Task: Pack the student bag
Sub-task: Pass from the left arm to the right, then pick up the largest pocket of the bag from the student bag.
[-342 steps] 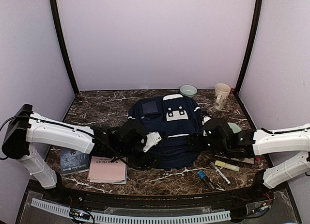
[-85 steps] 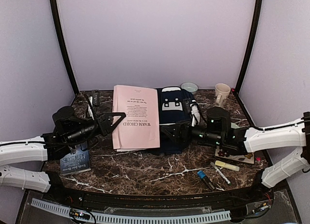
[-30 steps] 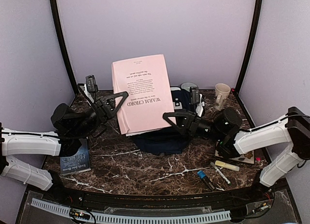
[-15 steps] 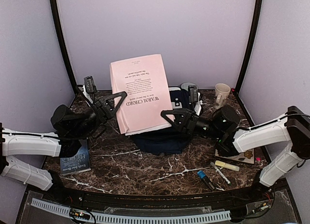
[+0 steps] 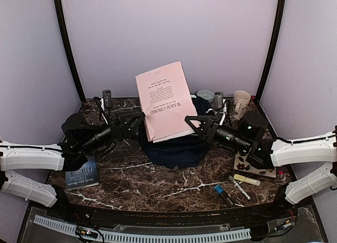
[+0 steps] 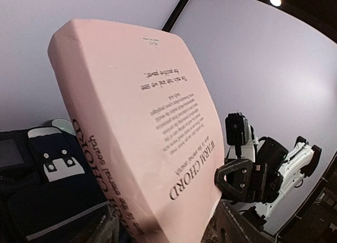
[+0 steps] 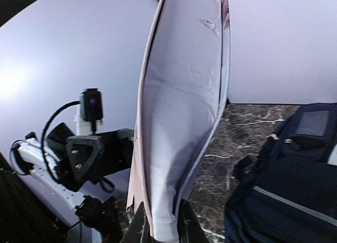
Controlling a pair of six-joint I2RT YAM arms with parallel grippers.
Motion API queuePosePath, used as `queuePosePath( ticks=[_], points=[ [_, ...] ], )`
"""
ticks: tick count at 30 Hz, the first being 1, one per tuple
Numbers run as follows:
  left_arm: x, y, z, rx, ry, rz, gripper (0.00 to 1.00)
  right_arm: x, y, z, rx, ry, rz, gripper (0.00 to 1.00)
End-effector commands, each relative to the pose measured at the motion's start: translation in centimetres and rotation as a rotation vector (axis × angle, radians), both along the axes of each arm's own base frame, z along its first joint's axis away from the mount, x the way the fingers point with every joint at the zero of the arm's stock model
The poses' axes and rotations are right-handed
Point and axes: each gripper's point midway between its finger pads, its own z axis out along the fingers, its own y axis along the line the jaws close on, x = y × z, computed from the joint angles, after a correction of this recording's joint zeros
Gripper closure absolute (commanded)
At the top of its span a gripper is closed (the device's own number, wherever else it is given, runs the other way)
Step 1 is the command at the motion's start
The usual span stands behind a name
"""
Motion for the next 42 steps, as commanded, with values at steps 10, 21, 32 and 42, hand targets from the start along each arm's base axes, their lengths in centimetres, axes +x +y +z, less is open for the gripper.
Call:
queuePosePath(
  ticks=[10, 21, 32, 42],
  points=[
    [3.1, -1.6, -5.2, 0.518, -0.069, 0.113, 0.29, 5.2, -10.2, -3.3, -0.262, 0.022, -0.607, 1.0],
    [2.1, -9.5, -12.3, 0.901, -0.157, -0.105, 0.32, 4.6, -16.9, -3.6, -0.342, 0.025, -0.844, 1.0],
    [3.7, -13.7, -16.5, 1.042, -0.132, -0.234, 0.41, 3.2, -18.8, -4.3, -0.331, 0.025, -0.844, 1.0],
    [5.2, -15.4, -19.3, 1.124, -0.111, -0.283, 0.51, 2.3, -19.5, -4.0, -0.294, 0.018, -0.831, 1.0]
  ],
)
